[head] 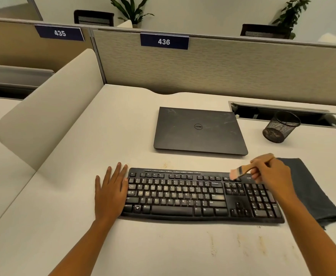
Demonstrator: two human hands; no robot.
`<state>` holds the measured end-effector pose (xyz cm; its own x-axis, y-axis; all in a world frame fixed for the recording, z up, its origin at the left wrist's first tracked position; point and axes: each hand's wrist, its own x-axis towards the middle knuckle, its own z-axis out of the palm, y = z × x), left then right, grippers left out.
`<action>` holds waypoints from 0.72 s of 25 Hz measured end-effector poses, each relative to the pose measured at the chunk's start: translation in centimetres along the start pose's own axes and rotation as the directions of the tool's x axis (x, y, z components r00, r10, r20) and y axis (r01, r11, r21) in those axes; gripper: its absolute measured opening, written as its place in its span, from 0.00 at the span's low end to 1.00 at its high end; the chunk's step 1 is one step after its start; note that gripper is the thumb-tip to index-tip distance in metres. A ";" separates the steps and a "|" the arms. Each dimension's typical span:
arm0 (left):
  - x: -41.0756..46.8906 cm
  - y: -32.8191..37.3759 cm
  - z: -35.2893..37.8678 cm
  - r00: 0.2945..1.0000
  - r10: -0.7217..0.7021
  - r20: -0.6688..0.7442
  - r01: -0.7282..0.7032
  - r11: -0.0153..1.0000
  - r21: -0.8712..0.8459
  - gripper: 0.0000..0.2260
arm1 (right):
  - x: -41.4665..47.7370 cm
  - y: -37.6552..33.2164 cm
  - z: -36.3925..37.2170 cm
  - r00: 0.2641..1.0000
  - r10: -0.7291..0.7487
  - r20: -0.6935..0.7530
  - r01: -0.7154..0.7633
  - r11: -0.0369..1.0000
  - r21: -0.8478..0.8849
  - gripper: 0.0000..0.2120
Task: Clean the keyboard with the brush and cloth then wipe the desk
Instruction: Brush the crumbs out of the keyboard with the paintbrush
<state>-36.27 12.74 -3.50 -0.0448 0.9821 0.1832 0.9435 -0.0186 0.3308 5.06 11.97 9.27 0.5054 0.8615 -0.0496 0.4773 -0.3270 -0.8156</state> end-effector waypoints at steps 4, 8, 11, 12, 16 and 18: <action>0.0 0.1 0.0 1.000 -0.006 0.000 0.006 1.000 -0.003 0.29 | 1.0 1.1 -2.7 0.994 -0.007 -0.111 -0.010 0.989 -0.149 0.11; 0.1 0.0 0.0 1.000 -0.017 0.012 0.017 1.000 0.001 0.30 | -0.1 -0.4 -1.9 0.977 -0.190 -0.100 0.171 0.969 -0.178 0.09; 0.0 0.2 -0.1 1.000 -0.017 0.016 0.017 1.000 -0.015 0.30 | -0.5 -0.4 -0.5 0.992 -0.121 0.035 0.121 0.993 -0.008 0.08; 0.0 0.2 -0.2 1.000 -0.015 0.016 0.016 1.000 -0.017 0.30 | -0.3 0.2 -0.6 0.995 -0.079 0.058 0.080 0.997 -0.007 0.08; -0.1 0.4 -0.4 1.000 -0.025 0.019 0.025 0.999 -0.029 0.31 | 0.4 2.0 -3.5 0.999 0.029 -0.022 -0.029 1.000 -0.009 0.10; -0.1 0.3 -0.4 0.999 -0.034 0.023 0.034 0.999 -0.040 0.31 | 0.4 2.5 -4.3 0.995 0.003 -0.103 -0.009 0.998 -0.062 0.11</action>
<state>-36.09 12.58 -3.06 -0.0690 0.9862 0.1508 0.9275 0.0077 0.3739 9.56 9.87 9.74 0.5780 0.8160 0.0076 0.5160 -0.3582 -0.7781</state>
